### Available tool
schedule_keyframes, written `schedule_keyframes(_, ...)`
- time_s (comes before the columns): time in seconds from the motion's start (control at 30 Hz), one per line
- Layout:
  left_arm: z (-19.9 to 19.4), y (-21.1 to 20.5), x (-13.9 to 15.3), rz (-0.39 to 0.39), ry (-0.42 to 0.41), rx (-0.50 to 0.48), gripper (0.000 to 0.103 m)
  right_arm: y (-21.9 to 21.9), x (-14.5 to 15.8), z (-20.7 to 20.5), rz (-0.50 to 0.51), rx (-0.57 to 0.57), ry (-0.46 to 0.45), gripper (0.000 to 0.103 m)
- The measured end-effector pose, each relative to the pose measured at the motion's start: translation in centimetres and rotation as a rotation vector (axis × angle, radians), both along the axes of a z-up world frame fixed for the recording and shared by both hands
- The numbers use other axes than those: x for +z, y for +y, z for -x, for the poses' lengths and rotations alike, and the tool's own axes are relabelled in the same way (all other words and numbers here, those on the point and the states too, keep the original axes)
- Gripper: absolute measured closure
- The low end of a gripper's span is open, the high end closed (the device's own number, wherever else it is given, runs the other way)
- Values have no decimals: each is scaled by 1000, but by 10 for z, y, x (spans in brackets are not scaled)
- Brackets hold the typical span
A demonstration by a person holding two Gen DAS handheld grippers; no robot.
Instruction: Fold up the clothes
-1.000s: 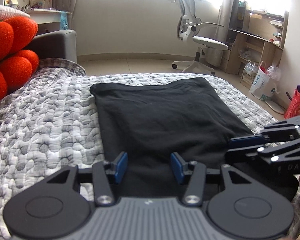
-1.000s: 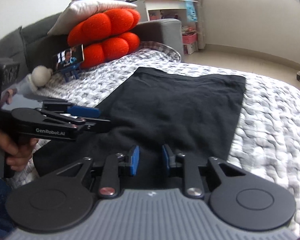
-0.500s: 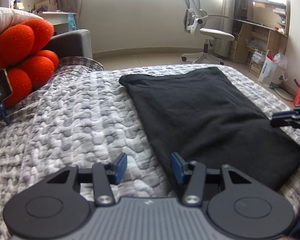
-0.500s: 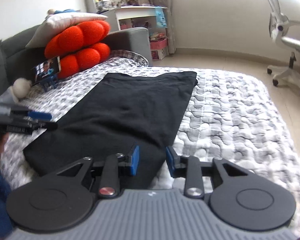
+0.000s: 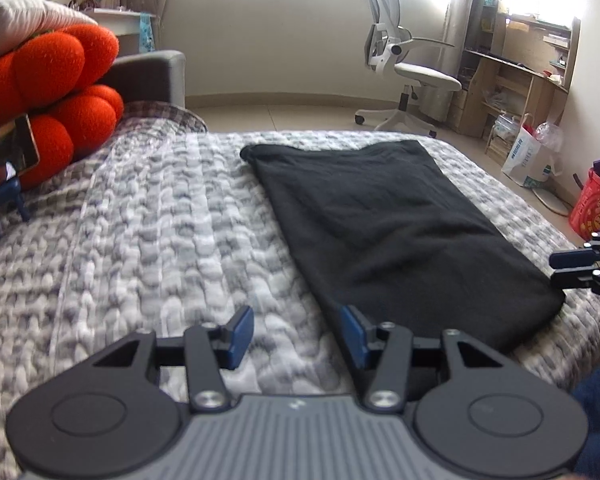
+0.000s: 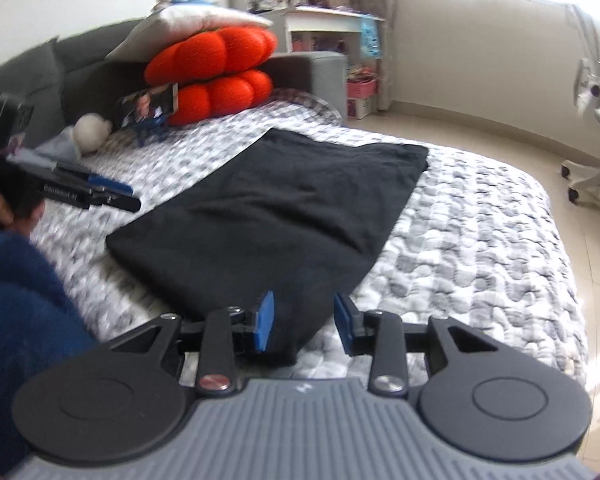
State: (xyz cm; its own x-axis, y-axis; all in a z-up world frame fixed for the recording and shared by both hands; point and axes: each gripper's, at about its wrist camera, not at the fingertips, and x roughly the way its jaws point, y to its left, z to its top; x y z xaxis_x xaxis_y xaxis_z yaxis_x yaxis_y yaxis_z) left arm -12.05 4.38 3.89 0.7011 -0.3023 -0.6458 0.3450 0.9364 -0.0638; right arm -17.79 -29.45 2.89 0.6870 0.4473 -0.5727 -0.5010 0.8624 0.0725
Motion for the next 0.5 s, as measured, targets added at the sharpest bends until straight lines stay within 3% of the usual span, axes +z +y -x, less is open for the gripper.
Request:
schedule_keyframes(0.07, 6, 4, -2, -8, 12, 0, 53, 1, -2, 3, 5, 34, 8, 65)
schedule_keyframes(0.23, 8, 6, -13, -20, 47, 4, 53, -1, -6, 6, -95, 81, 48, 65)
schedule_keyframes(0.33, 10, 1, -16, -55, 35, 11, 53, 7, -17, 4, 11, 38, 56, 66)
schedule_keyframes(0.5, 10, -1, -18, -73, 30, 15, 53, 1, -16, 8, -3, 5, 54, 72)
